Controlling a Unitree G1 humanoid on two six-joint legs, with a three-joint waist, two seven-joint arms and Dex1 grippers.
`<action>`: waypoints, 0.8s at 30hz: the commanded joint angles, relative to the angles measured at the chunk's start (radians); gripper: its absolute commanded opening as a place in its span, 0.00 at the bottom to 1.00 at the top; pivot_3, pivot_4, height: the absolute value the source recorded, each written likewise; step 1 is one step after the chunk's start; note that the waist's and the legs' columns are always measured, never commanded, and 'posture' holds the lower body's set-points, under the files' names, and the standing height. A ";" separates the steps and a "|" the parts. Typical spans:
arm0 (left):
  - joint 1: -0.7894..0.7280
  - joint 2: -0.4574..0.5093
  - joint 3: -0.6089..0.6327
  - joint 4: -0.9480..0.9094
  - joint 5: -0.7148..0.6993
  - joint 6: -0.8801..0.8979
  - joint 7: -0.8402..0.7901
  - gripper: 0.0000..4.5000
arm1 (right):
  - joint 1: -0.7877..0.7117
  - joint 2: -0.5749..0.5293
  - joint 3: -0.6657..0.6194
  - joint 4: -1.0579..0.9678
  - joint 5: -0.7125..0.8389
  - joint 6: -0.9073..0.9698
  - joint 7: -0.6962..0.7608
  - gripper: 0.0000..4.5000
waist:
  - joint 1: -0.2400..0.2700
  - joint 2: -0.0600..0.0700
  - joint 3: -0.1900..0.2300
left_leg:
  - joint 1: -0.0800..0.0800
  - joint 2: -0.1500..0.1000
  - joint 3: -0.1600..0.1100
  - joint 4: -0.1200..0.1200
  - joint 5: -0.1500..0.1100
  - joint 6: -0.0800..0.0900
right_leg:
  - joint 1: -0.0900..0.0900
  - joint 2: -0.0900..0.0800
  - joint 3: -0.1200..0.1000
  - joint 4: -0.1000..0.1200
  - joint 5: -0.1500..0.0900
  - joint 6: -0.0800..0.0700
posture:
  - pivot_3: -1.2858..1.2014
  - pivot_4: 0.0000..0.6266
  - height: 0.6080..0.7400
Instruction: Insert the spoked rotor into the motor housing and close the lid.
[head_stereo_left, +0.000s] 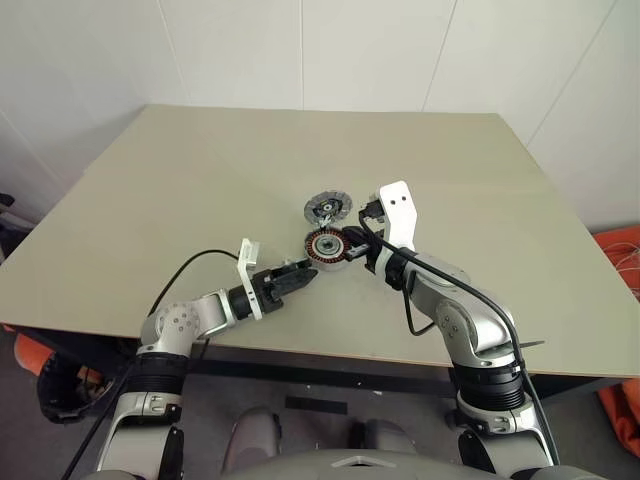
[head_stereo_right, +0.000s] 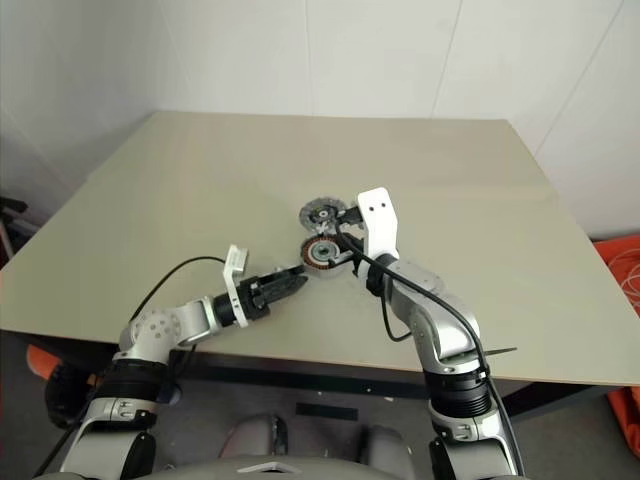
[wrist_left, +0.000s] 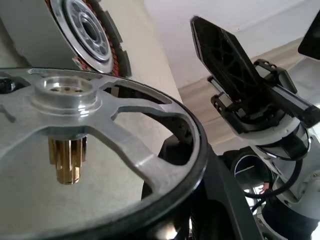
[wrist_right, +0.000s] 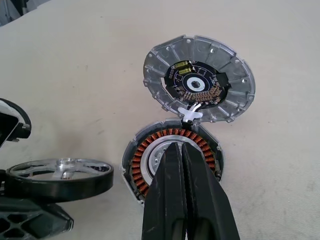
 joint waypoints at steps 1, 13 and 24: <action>-0.006 0.017 0.011 -0.074 -0.032 0.037 -0.047 0.00 | -0.018 0.001 -0.005 -0.031 0.006 -0.022 -0.002 0.00 | 0.000 0.000 0.000 | 0.001 0.000 0.000 0.000 0.000 0.000 | 0.001 0.000 0.000 0.000 0.000 0.000 | 0.52 0.00 1.00; 0.032 0.040 0.022 -0.019 0.073 -0.017 -0.043 0.00 | -0.020 -0.006 -0.001 -0.027 0.006 -0.025 0.006 0.00 | 0.000 0.000 0.000 | 0.004 0.000 0.001 0.000 0.000 0.000 | 0.003 0.000 0.001 0.001 0.000 0.000 | 0.52 0.00 1.00; 0.065 0.062 0.041 -0.044 0.060 0.046 -0.051 0.43 | -0.022 -0.007 0.000 -0.025 0.007 -0.030 0.007 0.00 | -0.002 0.000 0.000 | 0.006 0.000 0.001 0.000 0.001 -0.001 | 0.003 0.000 0.001 0.003 0.000 0.000 | 0.52 0.00 1.00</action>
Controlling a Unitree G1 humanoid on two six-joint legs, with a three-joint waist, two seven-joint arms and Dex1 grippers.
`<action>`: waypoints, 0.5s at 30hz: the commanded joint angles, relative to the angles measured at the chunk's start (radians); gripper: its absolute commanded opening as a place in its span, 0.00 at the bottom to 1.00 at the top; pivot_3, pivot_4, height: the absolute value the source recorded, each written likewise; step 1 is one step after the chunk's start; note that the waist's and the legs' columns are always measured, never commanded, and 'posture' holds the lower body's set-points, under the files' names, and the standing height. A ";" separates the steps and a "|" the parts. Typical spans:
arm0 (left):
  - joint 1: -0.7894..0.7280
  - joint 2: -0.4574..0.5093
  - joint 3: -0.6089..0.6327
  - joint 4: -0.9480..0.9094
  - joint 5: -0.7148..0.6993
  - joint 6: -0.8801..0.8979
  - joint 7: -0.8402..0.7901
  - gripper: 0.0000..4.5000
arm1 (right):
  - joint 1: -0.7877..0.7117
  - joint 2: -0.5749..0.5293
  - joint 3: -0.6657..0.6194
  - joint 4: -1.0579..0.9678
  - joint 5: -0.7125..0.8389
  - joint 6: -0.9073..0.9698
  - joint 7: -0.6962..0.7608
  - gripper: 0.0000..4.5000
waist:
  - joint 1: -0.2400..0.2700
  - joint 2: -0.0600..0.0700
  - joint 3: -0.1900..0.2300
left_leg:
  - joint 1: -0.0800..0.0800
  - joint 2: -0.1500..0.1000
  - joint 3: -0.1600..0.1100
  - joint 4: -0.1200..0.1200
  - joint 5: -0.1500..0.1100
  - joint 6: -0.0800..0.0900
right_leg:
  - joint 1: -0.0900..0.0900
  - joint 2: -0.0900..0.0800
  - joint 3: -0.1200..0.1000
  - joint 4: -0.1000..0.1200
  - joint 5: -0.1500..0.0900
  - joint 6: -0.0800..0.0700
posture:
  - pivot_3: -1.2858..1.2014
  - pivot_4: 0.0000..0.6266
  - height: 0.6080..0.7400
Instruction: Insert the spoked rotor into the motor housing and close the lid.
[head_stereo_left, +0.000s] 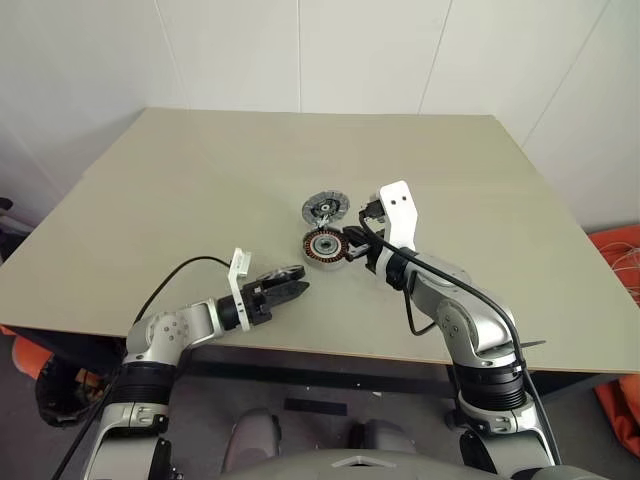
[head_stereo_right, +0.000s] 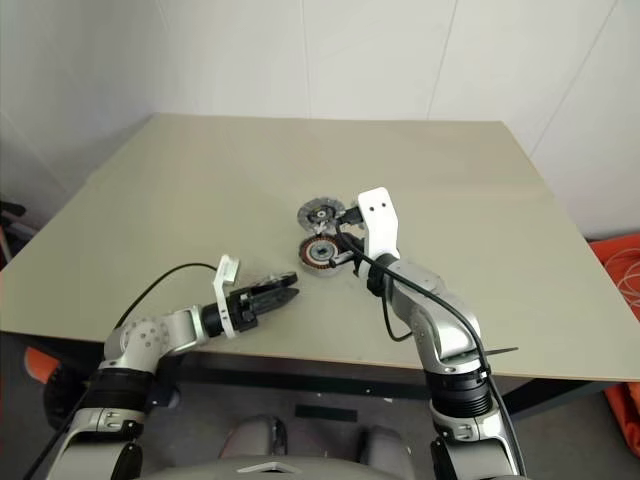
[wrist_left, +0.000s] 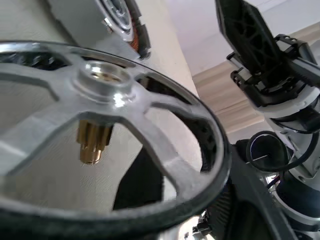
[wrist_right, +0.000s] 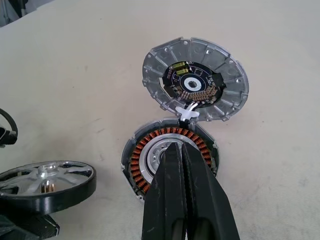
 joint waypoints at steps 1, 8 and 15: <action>0.010 0.011 0.027 -0.041 -0.023 0.036 0.005 0.50 | -0.022 0.001 -0.002 -0.026 0.008 -0.023 0.003 0.00 | 0.000 0.000 0.000 | 0.000 0.000 0.000 0.000 0.000 0.000 | 0.000 0.000 0.000 0.000 0.000 0.000 | 0.52 0.00 1.00; 0.081 0.017 0.117 -0.122 -0.089 0.121 0.092 0.79 | -0.022 0.003 -0.003 -0.026 0.009 -0.024 0.001 0.00 | -0.002 0.000 0.000 | -0.001 0.000 0.000 0.000 0.000 0.000 | -0.001 0.000 0.000 0.001 0.001 -0.003 | 0.52 0.00 1.00; 0.150 -0.052 0.242 -0.154 -0.126 0.117 0.290 0.79 | -0.025 0.003 -0.004 -0.019 0.010 -0.028 0.003 0.00 | -0.002 -0.001 0.000 | 0.001 0.000 0.000 0.001 0.000 0.000 | 0.000 0.000 0.001 0.003 -0.001 -0.001 | 0.52 0.00 1.00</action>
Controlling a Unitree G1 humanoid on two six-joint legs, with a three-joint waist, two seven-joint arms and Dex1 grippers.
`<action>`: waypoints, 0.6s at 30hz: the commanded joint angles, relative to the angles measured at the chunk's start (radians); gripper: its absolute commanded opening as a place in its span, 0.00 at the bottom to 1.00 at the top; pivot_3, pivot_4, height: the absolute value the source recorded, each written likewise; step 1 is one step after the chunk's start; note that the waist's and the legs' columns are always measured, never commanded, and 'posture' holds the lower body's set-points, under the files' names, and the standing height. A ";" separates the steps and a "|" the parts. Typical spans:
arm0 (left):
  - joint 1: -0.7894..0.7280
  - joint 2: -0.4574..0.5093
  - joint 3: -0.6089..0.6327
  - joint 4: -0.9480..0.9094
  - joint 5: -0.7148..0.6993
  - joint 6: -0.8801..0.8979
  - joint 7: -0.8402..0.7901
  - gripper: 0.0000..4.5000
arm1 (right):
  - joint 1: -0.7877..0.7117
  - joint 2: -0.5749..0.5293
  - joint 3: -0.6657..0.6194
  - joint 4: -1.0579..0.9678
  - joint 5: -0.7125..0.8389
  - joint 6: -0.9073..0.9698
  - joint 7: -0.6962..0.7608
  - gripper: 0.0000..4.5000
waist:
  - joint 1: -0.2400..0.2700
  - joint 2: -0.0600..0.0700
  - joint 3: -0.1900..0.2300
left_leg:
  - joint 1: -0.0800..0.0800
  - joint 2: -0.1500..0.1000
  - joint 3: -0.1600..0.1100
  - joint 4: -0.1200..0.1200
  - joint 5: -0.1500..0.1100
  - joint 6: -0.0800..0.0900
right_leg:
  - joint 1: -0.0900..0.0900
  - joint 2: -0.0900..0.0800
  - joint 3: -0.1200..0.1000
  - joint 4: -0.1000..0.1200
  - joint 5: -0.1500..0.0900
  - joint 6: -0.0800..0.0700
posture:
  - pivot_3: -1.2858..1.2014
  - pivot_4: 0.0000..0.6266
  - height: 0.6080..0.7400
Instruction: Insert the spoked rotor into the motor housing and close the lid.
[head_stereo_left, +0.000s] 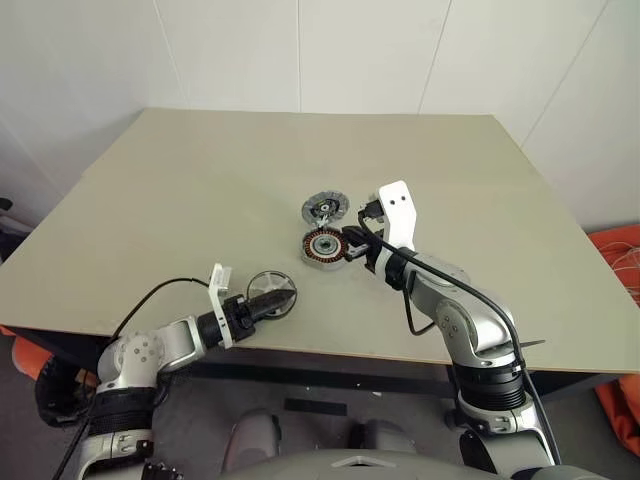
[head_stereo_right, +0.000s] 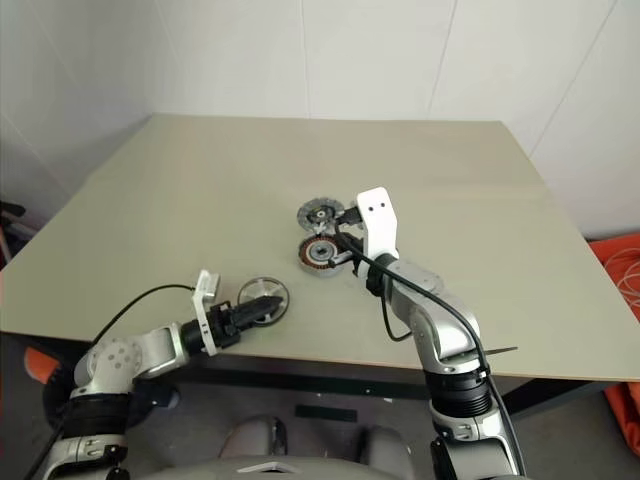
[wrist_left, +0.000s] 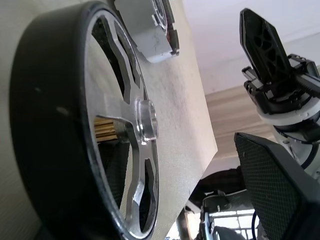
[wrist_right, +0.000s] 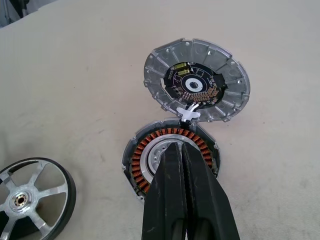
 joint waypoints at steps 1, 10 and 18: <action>0.024 -0.020 0.070 -0.028 -0.010 -0.013 0.111 0.79 | -0.024 0.002 -0.009 -0.020 0.009 -0.027 0.004 0.00 | 0.000 0.000 0.000 | 0.000 0.000 0.000 0.000 0.000 0.000 | 0.000 0.000 0.000 0.000 0.000 0.000 | 0.52 0.00 1.00; 0.048 -0.055 0.100 -0.021 -0.029 -0.043 0.202 0.79 | -0.025 0.000 -0.007 -0.015 0.010 -0.030 0.006 0.00 | -0.002 -0.002 -0.002 | 0.007 0.000 0.000 -0.001 -0.001 0.001 | 0.003 0.000 0.000 0.000 -0.001 0.001 | 0.52 0.00 1.00; 0.045 -0.059 0.111 -0.010 -0.081 -0.032 0.224 0.37 | -0.022 -0.006 -0.013 -0.021 0.010 -0.027 0.006 0.00 | -0.001 -0.003 -0.003 | 0.006 0.000 -0.001 -0.001 -0.001 0.001 | 0.001 0.000 0.000 -0.001 0.000 0.001 | 0.52 0.00 1.00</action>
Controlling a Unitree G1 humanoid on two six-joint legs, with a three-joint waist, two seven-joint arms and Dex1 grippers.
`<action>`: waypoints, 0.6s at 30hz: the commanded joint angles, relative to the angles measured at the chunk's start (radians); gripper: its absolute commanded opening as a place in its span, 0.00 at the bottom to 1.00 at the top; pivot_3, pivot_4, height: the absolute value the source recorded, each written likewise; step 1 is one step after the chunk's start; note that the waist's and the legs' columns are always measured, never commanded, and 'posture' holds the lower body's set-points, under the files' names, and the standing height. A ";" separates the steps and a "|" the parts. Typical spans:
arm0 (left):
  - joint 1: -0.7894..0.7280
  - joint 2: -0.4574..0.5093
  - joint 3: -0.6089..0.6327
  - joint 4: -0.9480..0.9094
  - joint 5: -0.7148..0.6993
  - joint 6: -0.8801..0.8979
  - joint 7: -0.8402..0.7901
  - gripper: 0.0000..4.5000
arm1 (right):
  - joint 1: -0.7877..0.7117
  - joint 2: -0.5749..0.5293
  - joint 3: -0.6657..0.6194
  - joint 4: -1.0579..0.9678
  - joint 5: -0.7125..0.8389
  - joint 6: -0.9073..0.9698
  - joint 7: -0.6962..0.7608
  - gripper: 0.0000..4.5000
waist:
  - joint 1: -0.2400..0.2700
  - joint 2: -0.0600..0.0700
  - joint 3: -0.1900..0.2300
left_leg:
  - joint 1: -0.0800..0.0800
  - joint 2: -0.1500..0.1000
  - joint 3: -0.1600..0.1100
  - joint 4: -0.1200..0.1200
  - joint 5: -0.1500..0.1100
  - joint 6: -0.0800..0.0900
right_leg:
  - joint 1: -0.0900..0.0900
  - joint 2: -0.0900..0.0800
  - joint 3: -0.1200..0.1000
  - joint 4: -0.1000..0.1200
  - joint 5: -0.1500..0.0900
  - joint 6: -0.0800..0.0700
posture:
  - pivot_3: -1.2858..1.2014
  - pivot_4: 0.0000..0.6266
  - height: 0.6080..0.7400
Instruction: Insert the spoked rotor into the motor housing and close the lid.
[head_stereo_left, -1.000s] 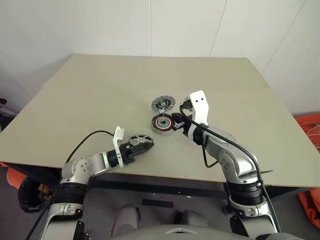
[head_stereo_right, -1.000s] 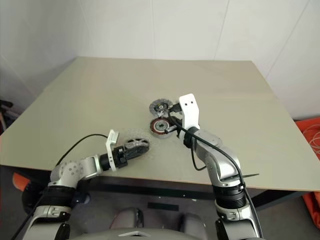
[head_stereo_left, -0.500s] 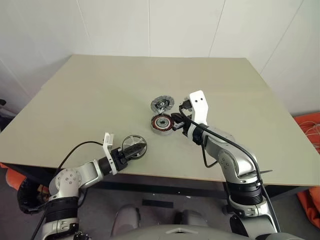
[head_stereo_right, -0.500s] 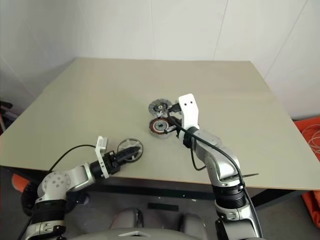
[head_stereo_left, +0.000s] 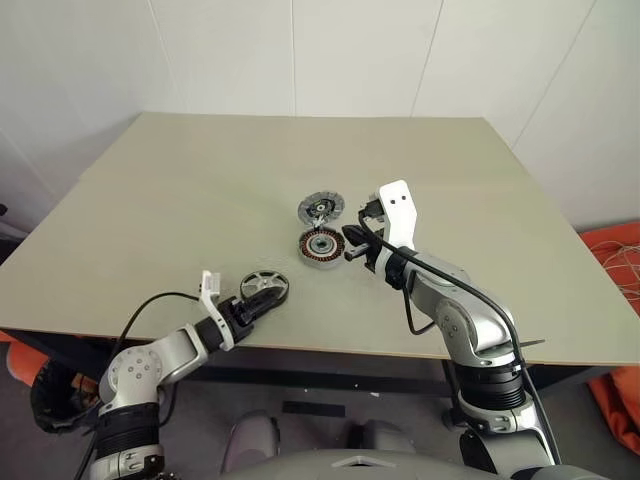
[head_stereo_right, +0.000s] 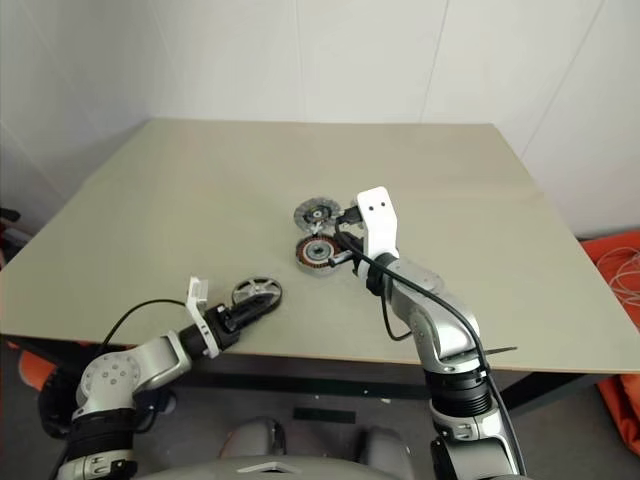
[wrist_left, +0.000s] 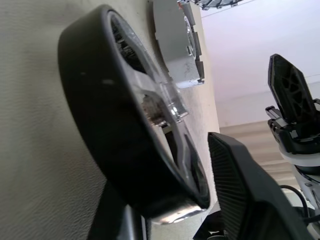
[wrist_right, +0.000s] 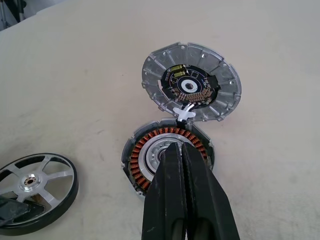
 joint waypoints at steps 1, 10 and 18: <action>0.006 0.006 0.042 0.014 -0.011 -0.002 0.045 0.37 | -0.020 -0.004 -0.013 -0.026 0.010 -0.018 0.004 0.00 | 0.001 0.000 0.000 | 0.000 0.000 0.000 -0.001 0.000 0.000 | 0.000 0.000 0.000 0.000 0.000 0.000 | 0.52 0.00 1.00; 0.027 0.012 0.091 0.064 -0.062 -0.008 0.072 0.37 | -0.017 -0.006 -0.011 -0.027 0.012 -0.018 0.004 0.00 | -0.002 0.001 -0.002 | 0.001 0.000 0.000 -0.003 0.000 0.000 | -0.001 0.001 0.000 0.000 0.000 0.000 | 0.52 0.00 1.00; 0.053 0.021 0.102 0.058 -0.120 0.000 0.117 0.07 | -0.021 -0.005 -0.010 -0.023 0.013 -0.018 0.005 0.00 | -0.018 0.005 -0.008 | 0.002 0.000 0.000 -0.005 0.000 0.000 | 0.000 0.001 0.000 0.000 0.000 0.000 | 0.52 0.00 1.00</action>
